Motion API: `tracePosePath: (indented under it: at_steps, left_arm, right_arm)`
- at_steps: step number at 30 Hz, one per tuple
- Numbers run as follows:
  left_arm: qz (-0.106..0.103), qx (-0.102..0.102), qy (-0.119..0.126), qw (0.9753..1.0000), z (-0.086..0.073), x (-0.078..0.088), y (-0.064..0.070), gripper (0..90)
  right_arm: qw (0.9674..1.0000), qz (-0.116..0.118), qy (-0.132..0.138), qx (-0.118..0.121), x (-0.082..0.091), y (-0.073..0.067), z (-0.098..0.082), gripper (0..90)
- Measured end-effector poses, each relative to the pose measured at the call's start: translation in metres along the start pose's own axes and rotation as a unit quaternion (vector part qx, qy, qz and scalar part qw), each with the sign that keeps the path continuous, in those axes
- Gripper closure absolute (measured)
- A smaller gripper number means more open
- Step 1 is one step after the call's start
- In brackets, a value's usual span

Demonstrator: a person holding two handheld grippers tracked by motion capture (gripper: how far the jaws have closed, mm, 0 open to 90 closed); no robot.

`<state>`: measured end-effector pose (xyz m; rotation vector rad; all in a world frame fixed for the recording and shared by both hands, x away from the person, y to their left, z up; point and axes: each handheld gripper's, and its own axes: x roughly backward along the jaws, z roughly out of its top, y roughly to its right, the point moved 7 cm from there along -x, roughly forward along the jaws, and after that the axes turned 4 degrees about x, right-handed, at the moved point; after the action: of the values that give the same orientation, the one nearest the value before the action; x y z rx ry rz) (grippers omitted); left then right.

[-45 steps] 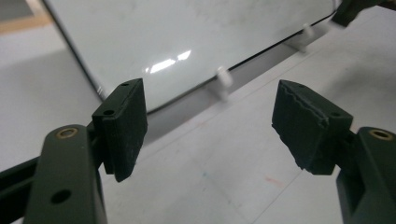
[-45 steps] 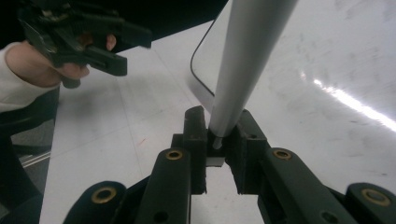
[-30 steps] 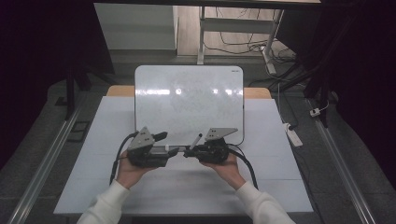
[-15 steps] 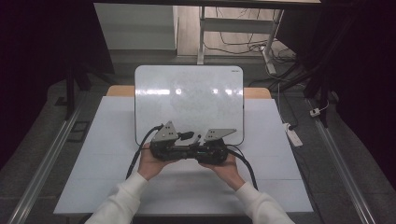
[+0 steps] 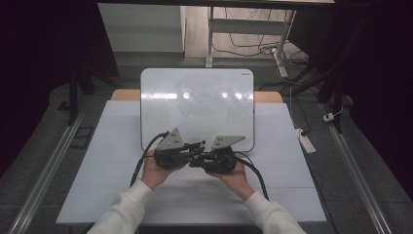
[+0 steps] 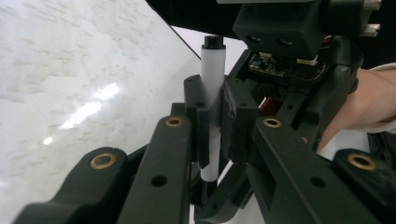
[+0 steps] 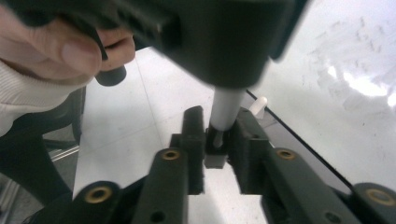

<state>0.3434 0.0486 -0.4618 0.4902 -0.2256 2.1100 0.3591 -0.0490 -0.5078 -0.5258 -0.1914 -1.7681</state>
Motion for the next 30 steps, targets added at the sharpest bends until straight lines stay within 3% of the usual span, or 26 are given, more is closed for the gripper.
tracePosePath:
  at_steps: [4, 8, 14, 18, 21, 25, 30]
  left_arm:
    - [0.036, 0.03, 0.007, 0.9989, -0.004, 0.023, -0.022, 81.7]
    - [0.079, 0.064, 0.008, 0.9948, -0.012, 0.041, -0.048, 81.7]
    - [0.126, 0.112, 0.001, 0.9856, -0.022, 0.054, -0.08, 81.6]
    - [0.161, 0.135, -0.019, 0.9774, -0.027, 0.057, -0.098, 81.6]
    - [0.183, 0.148, -0.034, 0.9713, -0.032, 0.055, -0.112, 81.6]
    - [0.196, 0.169, -0.048, 0.9647, -0.037, 0.052, -0.13, 81.6]
    - [0.2, 0.189, -0.066, 0.9591, -0.04, 0.046, -0.144, 81.6]
  right_arm:
    - [0.9996, -0.02, 0.019, 0.011, 0.005, -0.002, 0.005, 57.6]
    - [0.9984, -0.049, 0.029, 0.008, 0.016, 0.003, 0.005, 51.5]
    - [0.9959, -0.089, 0.013, 0.006, 0.04, 0.016, -0.015, 49.3]
    - [0.9934, -0.114, 0.009, -0.005, 0.061, 0.023, -0.03, 48.4]
    - [0.9894, -0.145, 0.011, 0.004, 0.078, 0.027, -0.039, 48.0]
    - [0.9848, -0.172, 0.022, -0.005, 0.101, 0.033, -0.05, 47.8]
    - [0.981, -0.192, 0.025, -0.012, 0.119, 0.039, -0.059, 47.3]
